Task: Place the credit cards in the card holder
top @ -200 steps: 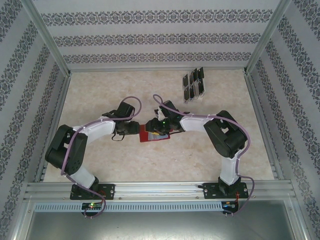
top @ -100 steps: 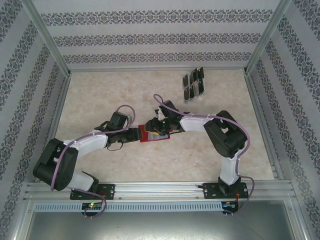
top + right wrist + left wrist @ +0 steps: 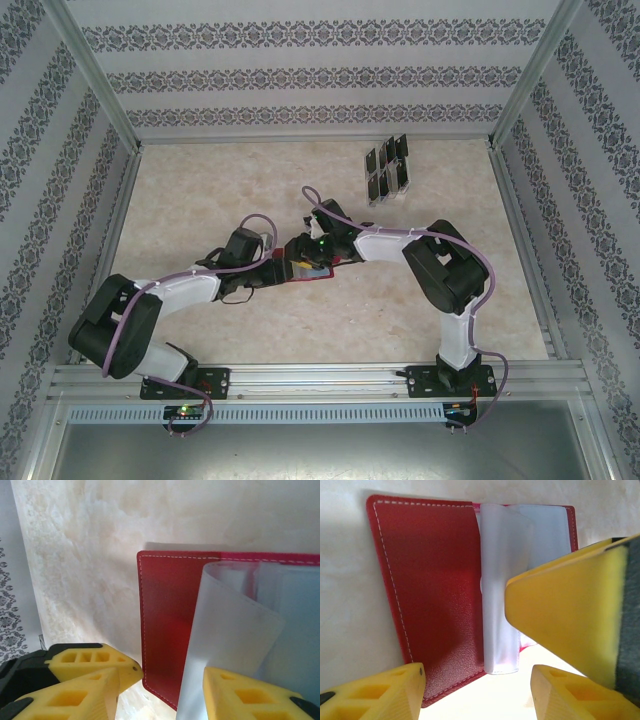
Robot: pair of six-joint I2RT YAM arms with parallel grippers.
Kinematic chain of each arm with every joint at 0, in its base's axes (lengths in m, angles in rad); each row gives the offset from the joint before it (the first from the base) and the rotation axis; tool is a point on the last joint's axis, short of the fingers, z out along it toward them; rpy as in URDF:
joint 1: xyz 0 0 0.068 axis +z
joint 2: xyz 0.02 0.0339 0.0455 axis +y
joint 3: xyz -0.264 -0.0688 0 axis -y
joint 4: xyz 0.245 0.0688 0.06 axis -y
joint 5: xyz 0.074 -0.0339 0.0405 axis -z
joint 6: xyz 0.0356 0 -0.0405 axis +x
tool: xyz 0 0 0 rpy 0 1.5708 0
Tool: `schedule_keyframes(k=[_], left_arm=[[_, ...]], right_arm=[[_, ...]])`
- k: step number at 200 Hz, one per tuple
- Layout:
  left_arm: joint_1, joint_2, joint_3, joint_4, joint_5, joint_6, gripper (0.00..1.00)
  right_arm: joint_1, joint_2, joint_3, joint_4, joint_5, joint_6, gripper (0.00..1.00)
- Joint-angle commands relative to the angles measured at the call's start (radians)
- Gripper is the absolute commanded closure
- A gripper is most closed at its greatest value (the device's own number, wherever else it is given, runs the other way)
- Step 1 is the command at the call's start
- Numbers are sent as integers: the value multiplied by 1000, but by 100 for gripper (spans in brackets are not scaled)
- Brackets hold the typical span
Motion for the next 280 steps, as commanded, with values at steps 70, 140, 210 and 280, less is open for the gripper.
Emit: schedule_keyframes(k=[70, 140, 210, 280], left_arm=[[-52, 64, 7, 13, -135, -7, 42], [-92, 110, 48, -61, -230, 12, 44], [-131, 162, 117, -189, -330, 44, 45], [-133, 176, 126, -188, -326, 36, 46]], right_arm=[[12, 19, 24, 10, 2, 28, 52], [11, 21, 39, 12, -3, 44, 52], [-8, 9, 85, 11, 1, 77, 50], [-90, -125, 13, 33, 44, 79, 49]])
